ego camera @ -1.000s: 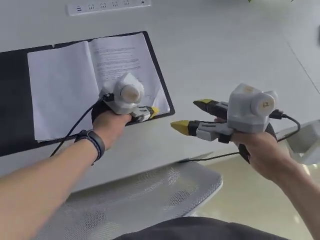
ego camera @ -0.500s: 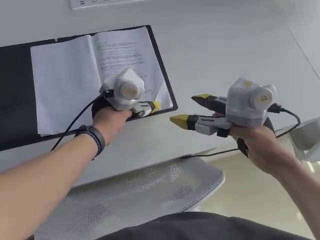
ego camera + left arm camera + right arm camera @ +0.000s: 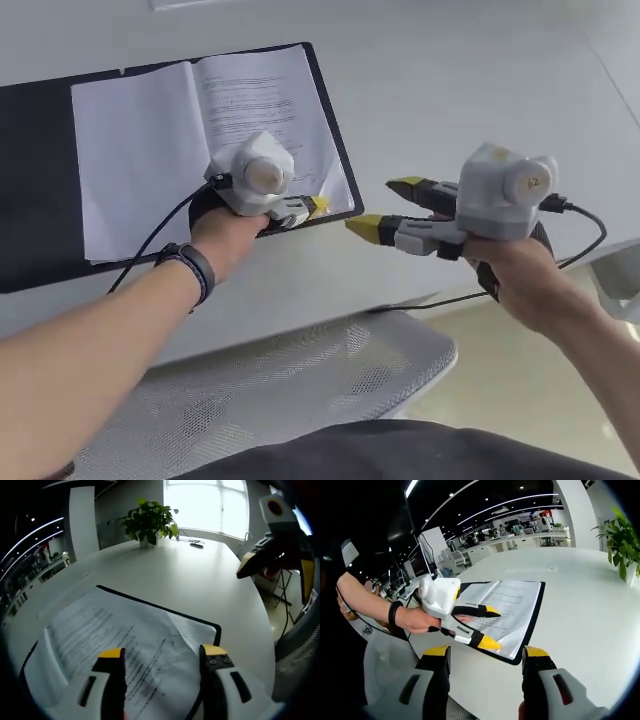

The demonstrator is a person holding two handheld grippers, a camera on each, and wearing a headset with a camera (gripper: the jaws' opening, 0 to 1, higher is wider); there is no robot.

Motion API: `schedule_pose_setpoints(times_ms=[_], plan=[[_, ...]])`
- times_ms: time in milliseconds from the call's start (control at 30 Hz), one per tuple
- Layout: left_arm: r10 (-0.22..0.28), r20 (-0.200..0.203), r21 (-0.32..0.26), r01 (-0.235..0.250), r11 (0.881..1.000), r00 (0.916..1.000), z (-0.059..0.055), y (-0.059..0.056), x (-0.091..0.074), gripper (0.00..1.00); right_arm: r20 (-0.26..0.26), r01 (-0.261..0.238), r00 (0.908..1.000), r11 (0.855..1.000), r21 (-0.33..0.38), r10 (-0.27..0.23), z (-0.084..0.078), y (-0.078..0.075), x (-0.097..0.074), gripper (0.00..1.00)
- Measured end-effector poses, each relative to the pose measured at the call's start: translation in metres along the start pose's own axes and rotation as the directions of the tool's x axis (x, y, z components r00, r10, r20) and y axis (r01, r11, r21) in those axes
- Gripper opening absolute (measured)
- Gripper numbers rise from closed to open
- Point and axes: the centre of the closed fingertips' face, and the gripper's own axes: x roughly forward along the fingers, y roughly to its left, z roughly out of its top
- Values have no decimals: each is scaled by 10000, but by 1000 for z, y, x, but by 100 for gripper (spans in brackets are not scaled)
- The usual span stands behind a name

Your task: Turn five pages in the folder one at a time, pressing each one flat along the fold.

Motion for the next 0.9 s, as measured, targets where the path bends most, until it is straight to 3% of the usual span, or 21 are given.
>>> schedule_pose_setpoints(times_ms=[167,233,333,400,567,633,733,900], plan=[[25,-40,-60,-25,10000,10000,0,0,0,59,69,0,10000,10000,74,0,0,-1,-1,56],[-50,-178,-65,49,10000,9998,3,-7,-1,53,79,4,10000,9999,126,-5,-1,-1,0,56],[-92,-63,414,95,9991,9999,5,-21,-2,41,81,-1,10000,9998,210,-1,-3,-1,0,56],[-123,-27,403,124,9991,9999,4,-27,-1,41,74,-12,10000,9997,241,10,-3,0,1,56],[-106,58,528,103,9985,9999,3,-24,2,37,128,3,9999,9996,275,-7,-2,-1,1,55],[-284,156,774,271,9966,9995,3,-28,2,30,135,17,9999,9995,301,-21,-2,-2,1,55],[-24,219,946,3,9955,9998,3,-24,3,10,118,10,9999,9996,278,-14,-2,-2,1,55],[104,263,1366,-139,9905,9996,2,-25,3,7,128,1,9999,9994,344,-5,-3,-3,1,55]])
